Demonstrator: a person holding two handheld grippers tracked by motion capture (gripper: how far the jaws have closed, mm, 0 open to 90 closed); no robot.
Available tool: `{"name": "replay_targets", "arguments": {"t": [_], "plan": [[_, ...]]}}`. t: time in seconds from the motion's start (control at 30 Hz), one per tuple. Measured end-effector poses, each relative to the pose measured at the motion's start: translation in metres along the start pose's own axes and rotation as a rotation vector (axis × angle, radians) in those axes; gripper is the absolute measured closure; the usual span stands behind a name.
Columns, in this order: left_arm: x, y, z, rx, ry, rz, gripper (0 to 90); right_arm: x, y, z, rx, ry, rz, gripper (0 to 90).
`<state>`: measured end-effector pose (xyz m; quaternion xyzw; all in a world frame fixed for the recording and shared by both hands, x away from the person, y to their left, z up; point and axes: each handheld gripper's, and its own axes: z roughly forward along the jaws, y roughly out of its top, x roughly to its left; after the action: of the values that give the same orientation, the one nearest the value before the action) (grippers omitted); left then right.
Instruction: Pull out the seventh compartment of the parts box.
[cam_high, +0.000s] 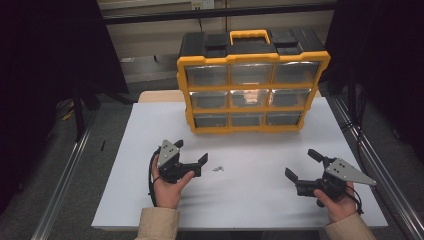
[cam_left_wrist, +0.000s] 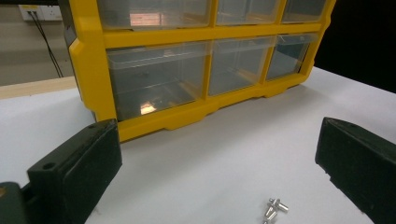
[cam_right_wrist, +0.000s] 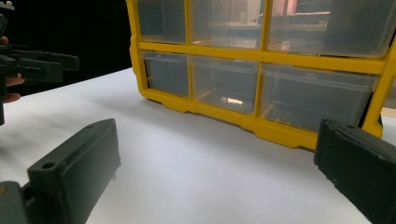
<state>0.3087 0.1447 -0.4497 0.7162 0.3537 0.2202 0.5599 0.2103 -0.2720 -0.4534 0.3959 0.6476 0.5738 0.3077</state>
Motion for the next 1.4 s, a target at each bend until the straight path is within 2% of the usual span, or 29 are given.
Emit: {"name": "replay_targets", "arguments": {"t": [0.1,0.17,0.43,0.47,0.57,0.63,0.7,0.73,0.8,0.83,0.87,0.97,1.0,1.13,1.2,1.23,1.3,1.33,1.37,1.4], "plan": [[-0.001,0.001,0.003,-0.001,-0.006,0.003,0.4,0.000,0.000,0.000,0.000,0.000,0.000,0.0],[-0.002,0.004,0.007,0.008,0.010,0.009,0.4,-0.001,0.000,0.000,-0.002,0.002,-0.001,0.0],[-0.003,0.007,0.016,0.012,0.012,0.007,0.4,-0.001,0.000,0.000,-0.003,0.000,0.009,0.0],[-0.004,0.008,0.017,0.017,0.030,0.008,0.4,-0.001,0.000,0.000,-0.003,0.000,0.009,0.0],[-0.004,0.008,0.021,0.016,0.029,0.005,0.4,-0.001,0.000,0.000,-0.003,-0.002,0.010,0.0],[-0.006,0.008,0.024,0.014,0.044,-0.005,0.4,-0.001,0.000,0.000,-0.004,-0.003,0.011,0.0],[-0.006,0.009,0.026,0.021,0.044,0.011,0.4,-0.001,0.000,0.000,-0.003,-0.004,0.012,0.1],[-0.008,0.009,0.028,0.010,0.046,-0.005,0.4,-0.001,0.000,0.000,-0.003,-0.003,0.011,0.1],[-0.008,0.010,0.031,0.020,0.046,0.014,0.4,-0.001,0.000,0.000,-0.005,-0.007,0.020,0.1],[-0.009,0.011,0.032,0.016,0.053,0.007,0.4,-0.001,0.000,0.000,-0.006,-0.004,0.020,0.1],[-0.011,0.011,0.035,-0.003,0.048,-0.021,0.4,-0.001,0.000,0.000,-0.005,-0.005,0.021,0.1],[-0.010,0.011,0.036,0.007,0.058,-0.008,0.8,-0.001,0.000,0.000,-0.006,-0.004,0.021,0.1],[-0.011,0.011,0.038,-0.008,0.065,-0.023,0.9,-0.001,0.000,0.000,-0.007,-0.008,0.022,0.0],[-0.011,0.012,0.042,-0.008,0.078,-0.020,1.0,-0.001,0.000,0.000,-0.001,0.001,0.015,0.0],[-0.011,0.012,0.044,-0.019,0.068,-0.032,1.1,-0.001,0.000,0.000,-0.004,0.000,0.016,0.0],[-0.010,0.012,0.044,0.003,0.080,-0.006,1.1,-0.001,-0.001,0.001,-0.004,-0.001,0.013,0.0],[-0.009,0.012,0.046,-0.005,0.075,-0.013,1.2,-0.001,-0.001,0.001,-0.004,-0.002,0.014,0.0],[-0.010,0.012,0.047,-0.003,0.085,-0.015,1.4,-0.001,-0.001,0.001,-0.002,0.000,0.010,0.0],[-0.011,0.012,0.050,-0.024,0.081,-0.041,1.4,-0.002,-0.001,0.000,-0.002,0.000,0.010,0.0],[-0.009,0.012,0.050,-0.004,0.090,-0.023,1.4,-0.002,-0.001,0.000,-0.002,-0.001,0.010,0.0]]}}
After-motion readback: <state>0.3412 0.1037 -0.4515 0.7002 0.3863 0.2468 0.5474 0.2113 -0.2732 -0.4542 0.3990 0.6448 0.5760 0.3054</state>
